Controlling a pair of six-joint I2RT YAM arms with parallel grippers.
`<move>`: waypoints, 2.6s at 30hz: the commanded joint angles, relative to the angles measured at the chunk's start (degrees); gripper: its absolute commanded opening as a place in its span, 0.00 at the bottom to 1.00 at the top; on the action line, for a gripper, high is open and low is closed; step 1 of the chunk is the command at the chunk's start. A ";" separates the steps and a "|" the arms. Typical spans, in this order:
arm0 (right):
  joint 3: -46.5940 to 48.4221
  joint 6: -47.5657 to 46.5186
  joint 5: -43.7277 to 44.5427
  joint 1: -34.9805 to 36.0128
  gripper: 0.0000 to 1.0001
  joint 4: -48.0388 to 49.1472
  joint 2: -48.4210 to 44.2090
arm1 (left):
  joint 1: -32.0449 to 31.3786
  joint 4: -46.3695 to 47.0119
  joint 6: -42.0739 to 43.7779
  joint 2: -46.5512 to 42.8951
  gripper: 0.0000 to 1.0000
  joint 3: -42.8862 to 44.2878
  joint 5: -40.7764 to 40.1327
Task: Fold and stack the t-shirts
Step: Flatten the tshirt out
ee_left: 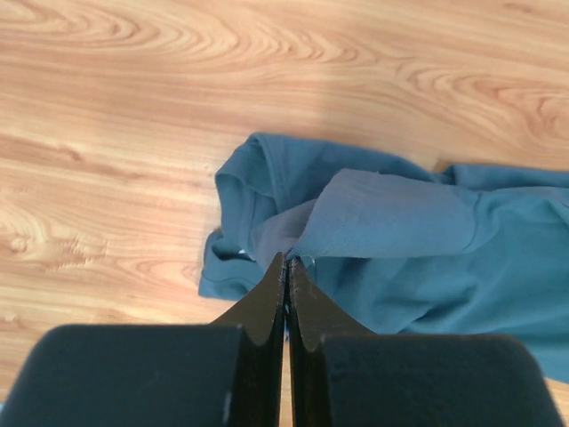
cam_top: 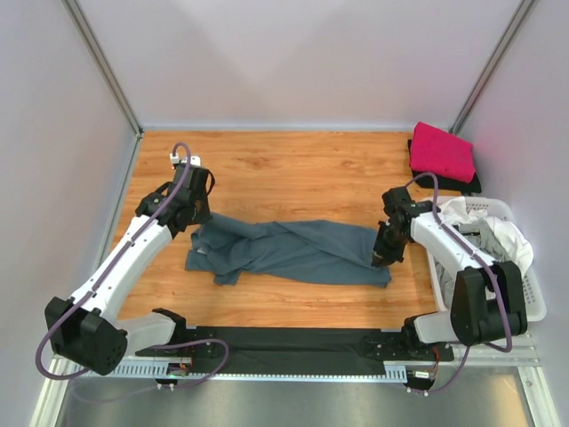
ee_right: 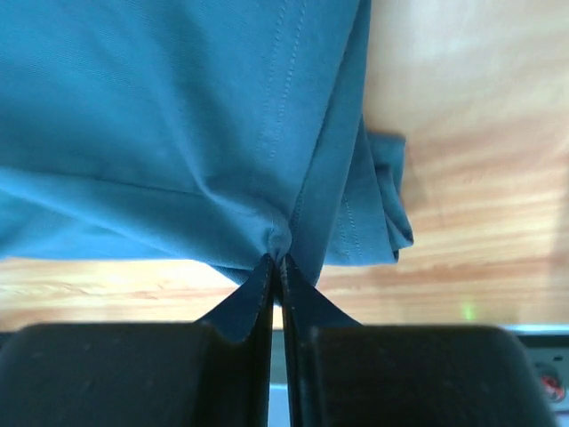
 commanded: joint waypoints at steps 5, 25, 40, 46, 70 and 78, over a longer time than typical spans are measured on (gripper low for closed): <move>-8.52 6.13 -1.57 1.59 0.43 -5.12 -4.19 | 2.14 -3.38 2.80 -1.85 0.00 0.74 0.28; -1.04 12.62 3.19 1.59 0.56 -0.92 -4.82 | 2.40 -0.30 6.76 -1.15 0.00 -0.40 2.83; -8.60 16.76 2.05 1.68 0.43 9.89 -3.94 | 2.93 -1.18 10.37 1.49 0.00 2.32 3.45; -9.31 17.20 1.96 1.76 0.43 10.69 -2.63 | 3.37 -1.00 11.25 2.10 0.00 3.12 3.80; -12.56 19.31 5.12 2.99 0.32 6.64 -7.28 | 3.63 -1.18 11.60 3.95 0.00 3.47 5.55; -9.76 17.47 9.07 3.00 0.13 6.56 -7.19 | 3.63 -1.00 11.95 4.39 0.00 3.99 5.82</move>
